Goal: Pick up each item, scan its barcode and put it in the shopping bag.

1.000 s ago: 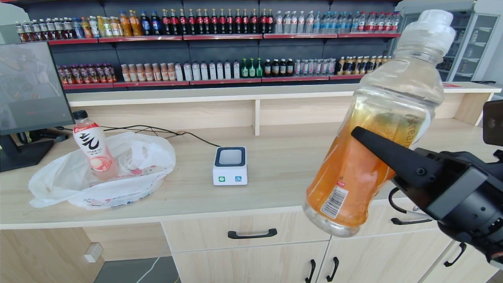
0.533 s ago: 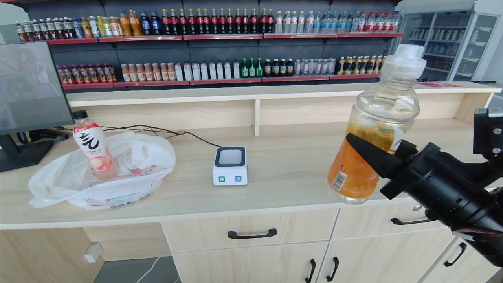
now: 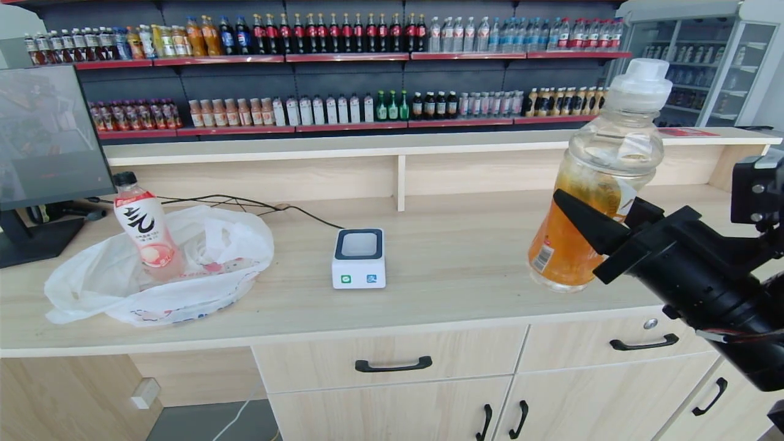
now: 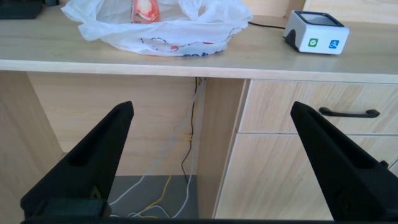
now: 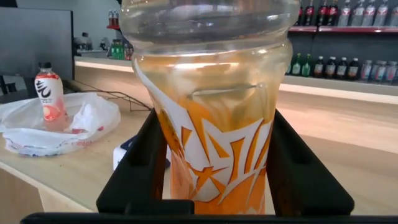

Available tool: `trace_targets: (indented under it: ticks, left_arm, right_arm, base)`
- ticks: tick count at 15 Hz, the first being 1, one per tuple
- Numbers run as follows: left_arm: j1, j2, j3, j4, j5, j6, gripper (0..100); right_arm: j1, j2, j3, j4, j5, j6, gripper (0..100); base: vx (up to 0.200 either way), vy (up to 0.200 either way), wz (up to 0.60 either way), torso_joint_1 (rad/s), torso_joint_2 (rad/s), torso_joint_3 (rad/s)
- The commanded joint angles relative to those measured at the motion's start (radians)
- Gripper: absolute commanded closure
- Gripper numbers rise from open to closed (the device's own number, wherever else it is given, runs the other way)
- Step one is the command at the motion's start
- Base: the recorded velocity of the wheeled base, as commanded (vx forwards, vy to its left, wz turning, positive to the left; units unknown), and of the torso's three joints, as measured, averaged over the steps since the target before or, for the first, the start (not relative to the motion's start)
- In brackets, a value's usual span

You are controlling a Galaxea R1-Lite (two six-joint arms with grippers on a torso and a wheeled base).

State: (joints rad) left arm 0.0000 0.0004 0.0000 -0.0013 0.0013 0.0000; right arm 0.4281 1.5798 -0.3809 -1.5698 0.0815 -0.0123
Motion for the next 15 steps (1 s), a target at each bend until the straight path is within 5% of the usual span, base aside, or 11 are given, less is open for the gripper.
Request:
trace_targets:
  ticks: [1,15]
  left_arm:
    - [0.0,0.0,0.0,0.001,0.0,0.0,0]
    - [0.0,0.0,0.0,0.001,0.0,-0.002,0]
  right_arm:
    - [-0.006,0.0,0.0,-0.001,-0.003,0.002,100]
    - [-0.009,-0.014,0.028,-0.001,-0.003,0.02,100]
  base:
    - [0.0,0.2,0.0,0.002,0.01,0.002]
    - [0.0,0.2,0.0,0.003,0.0,0.002]
